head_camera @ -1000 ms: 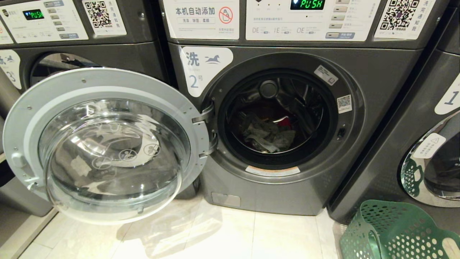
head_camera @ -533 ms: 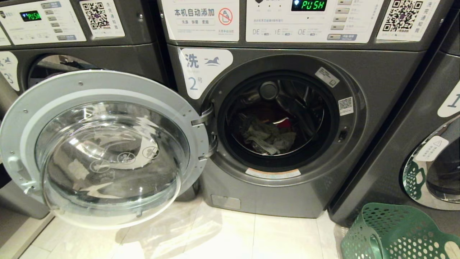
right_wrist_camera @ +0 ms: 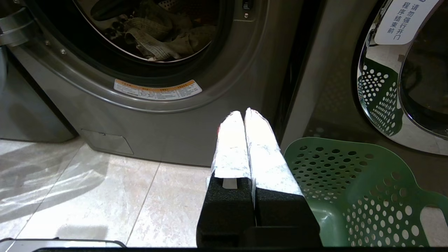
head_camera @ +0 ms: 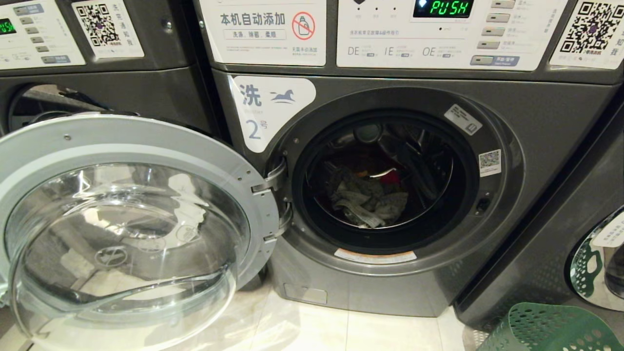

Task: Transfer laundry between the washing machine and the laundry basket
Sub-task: Pick a cloth and place it into the basket

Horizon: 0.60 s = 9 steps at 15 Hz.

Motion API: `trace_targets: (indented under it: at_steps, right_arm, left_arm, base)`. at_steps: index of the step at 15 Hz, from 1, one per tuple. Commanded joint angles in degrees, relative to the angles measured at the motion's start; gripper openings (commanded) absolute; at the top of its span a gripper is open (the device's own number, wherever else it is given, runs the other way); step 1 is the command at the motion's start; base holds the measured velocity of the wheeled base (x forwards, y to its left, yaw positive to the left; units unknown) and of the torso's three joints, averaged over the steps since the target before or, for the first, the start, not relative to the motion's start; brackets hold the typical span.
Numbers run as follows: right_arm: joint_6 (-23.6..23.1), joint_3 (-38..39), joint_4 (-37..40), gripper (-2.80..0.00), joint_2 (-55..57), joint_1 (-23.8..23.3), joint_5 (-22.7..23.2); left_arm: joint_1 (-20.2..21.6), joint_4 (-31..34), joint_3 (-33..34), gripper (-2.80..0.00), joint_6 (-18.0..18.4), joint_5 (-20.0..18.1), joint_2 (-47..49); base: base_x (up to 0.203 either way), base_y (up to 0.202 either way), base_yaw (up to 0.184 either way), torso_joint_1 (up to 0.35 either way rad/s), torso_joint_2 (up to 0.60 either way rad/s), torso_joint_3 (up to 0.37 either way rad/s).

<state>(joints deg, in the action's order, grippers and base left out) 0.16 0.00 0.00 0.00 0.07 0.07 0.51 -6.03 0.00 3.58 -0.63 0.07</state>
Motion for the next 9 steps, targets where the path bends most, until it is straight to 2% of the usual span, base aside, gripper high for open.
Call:
trace_targets:
  at_steps: [1, 5, 9]
  right_arm:
    - [0.1, 0.0, 0.0, -2.8, 0.1, 0.0, 0.0]
    - [0.5, 0.0, 0.0, -2.8, 0.0, 0.0, -0.6]
    - [0.5, 0.0, 0.0, -2.8, 0.0, 0.0, -0.6]
  left_arm:
    - [0.1, 0.0, 2.3, -2.8, 0.1, 0.0, 0.0]
    - [0.0, -0.1, 2.3, -2.8, 0.1, -0.1, 0.1]
    - [0.0, -0.1, 2.3, -2.8, 0.1, -0.1, 0.1]
  base:
    - [0.0, 0.0, 0.0, 0.0, 0.0, 0.0]
    - [0.0, 0.0, 0.0, -0.001, 0.0, -0.007]
    - [0.0, 0.0, 0.0, 0.003, 0.0, -0.156]
